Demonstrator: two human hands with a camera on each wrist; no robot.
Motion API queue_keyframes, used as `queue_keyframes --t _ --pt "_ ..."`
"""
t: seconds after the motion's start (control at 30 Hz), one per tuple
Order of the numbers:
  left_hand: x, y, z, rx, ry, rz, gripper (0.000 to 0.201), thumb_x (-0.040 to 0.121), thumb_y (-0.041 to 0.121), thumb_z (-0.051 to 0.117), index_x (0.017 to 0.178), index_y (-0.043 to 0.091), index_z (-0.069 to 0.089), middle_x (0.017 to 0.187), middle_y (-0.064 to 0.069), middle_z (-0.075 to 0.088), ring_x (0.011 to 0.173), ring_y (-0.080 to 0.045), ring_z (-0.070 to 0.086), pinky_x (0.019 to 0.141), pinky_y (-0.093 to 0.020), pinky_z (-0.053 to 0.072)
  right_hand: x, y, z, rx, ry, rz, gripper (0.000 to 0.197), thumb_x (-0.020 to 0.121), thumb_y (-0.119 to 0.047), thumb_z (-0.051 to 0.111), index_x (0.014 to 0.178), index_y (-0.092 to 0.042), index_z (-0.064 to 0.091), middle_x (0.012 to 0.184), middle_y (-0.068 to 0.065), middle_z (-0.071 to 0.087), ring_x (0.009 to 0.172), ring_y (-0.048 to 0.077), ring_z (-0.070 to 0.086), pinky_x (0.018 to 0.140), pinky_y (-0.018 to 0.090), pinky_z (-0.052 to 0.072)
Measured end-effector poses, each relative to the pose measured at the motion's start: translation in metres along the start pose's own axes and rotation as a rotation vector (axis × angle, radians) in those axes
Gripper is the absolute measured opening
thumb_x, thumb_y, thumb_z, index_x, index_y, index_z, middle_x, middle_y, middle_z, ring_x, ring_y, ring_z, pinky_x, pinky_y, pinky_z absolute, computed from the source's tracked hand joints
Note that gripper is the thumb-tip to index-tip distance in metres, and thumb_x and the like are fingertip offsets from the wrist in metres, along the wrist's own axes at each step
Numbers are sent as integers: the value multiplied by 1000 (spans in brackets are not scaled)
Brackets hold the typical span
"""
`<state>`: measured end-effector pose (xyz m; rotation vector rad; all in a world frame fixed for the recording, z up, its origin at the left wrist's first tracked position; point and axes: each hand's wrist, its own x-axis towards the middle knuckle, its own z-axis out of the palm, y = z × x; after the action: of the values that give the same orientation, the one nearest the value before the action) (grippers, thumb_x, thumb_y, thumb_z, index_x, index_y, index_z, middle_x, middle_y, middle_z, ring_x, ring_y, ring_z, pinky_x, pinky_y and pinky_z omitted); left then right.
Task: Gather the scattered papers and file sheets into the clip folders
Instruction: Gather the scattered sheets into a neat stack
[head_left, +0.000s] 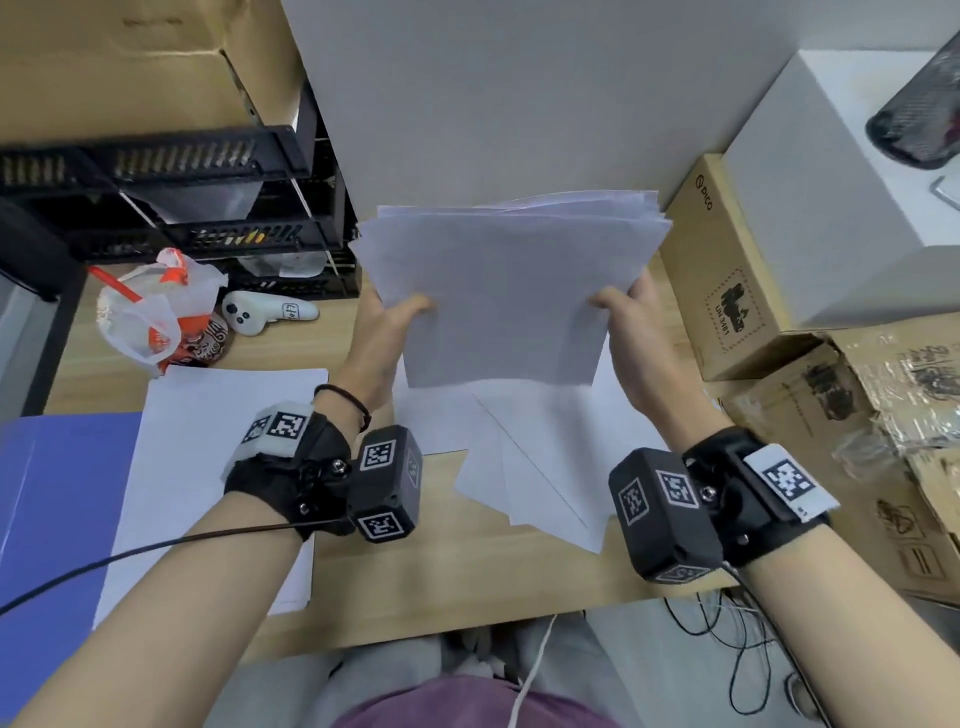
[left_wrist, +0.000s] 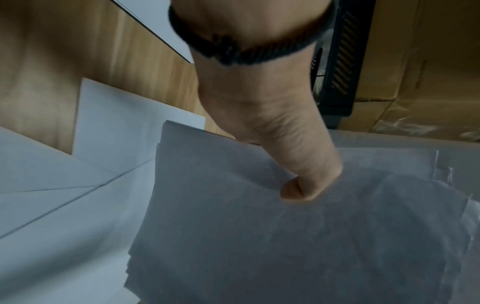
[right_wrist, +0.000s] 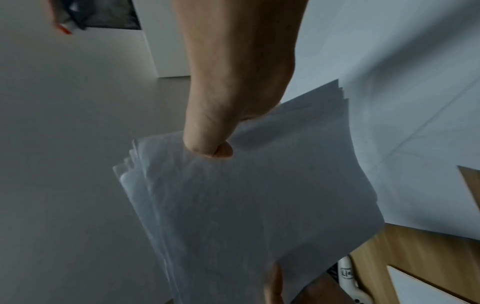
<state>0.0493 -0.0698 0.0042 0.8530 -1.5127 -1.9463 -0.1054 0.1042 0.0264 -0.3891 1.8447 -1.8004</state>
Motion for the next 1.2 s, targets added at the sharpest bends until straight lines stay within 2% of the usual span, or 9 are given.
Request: queue_keyframes --t 0.13,0.2,0.3,0.47,0.6,0.67,0.8,0.97,1.2 --pt "2 0 -8 174 -25 34 44 69 -8 50 108 7 62 96 0 66 90 -12 61 74 -17 50 -8 8 -5 -21 3 34 45 79 -5 48 123 -17 50 109 -6 62 95 2 59 77 15 44" --pt "0 -12 -9 320 -57 -41 51 71 -17 42 103 18 61 92 6 63 86 -7 57 69 -15 47 -14 27 -6 -43 -42 122 40 88 -10 50 127 -20 50 117 -8 61 103 2 56 80 18 41" --pt "-2 -27 -8 371 -88 -143 49 74 -19 39 108 13 55 94 4 59 84 -4 53 68 -18 43 -18 46 -4 -85 -117 214 42 98 -17 47 139 -24 45 133 -8 57 118 3 51 83 19 40" --pt "0 -31 -7 287 29 -120 49 75 -16 41 109 14 58 100 2 62 86 -3 54 68 -16 45 -8 46 -7 -83 -17 245 39 97 -13 46 135 -18 45 127 -8 55 104 -9 48 84 17 39" --pt "1 -35 4 259 44 -131 41 76 -18 39 94 14 58 85 5 57 80 -7 49 66 -18 41 2 50 -1 -128 -67 240 41 92 -4 46 131 -17 48 127 -4 59 111 4 52 82 18 38" --pt "3 -39 6 250 56 -146 42 76 -17 41 105 9 57 92 3 59 82 -4 52 65 -14 42 9 56 -2 -153 -60 246 47 89 -3 45 133 -17 47 132 0 58 118 13 51 88 24 40" --pt "6 -51 0 218 74 -201 52 81 -13 43 128 9 49 116 0 60 101 -9 55 72 -14 44 16 64 -14 -179 -86 291 48 92 -5 43 138 -20 45 136 -5 54 121 11 47 94 26 35" --pt "12 -45 19 159 150 -163 32 90 -3 41 108 15 59 100 8 63 87 -1 58 65 -5 45 34 57 -8 -176 -147 289 46 99 -11 37 143 -22 40 138 -9 50 128 11 42 103 30 29" --pt "28 -47 22 124 279 -102 40 87 -5 43 123 4 57 114 0 66 101 -9 60 78 -12 47 65 48 -9 -162 -185 242 46 92 -8 43 136 -21 48 132 -6 58 121 12 51 96 27 40"
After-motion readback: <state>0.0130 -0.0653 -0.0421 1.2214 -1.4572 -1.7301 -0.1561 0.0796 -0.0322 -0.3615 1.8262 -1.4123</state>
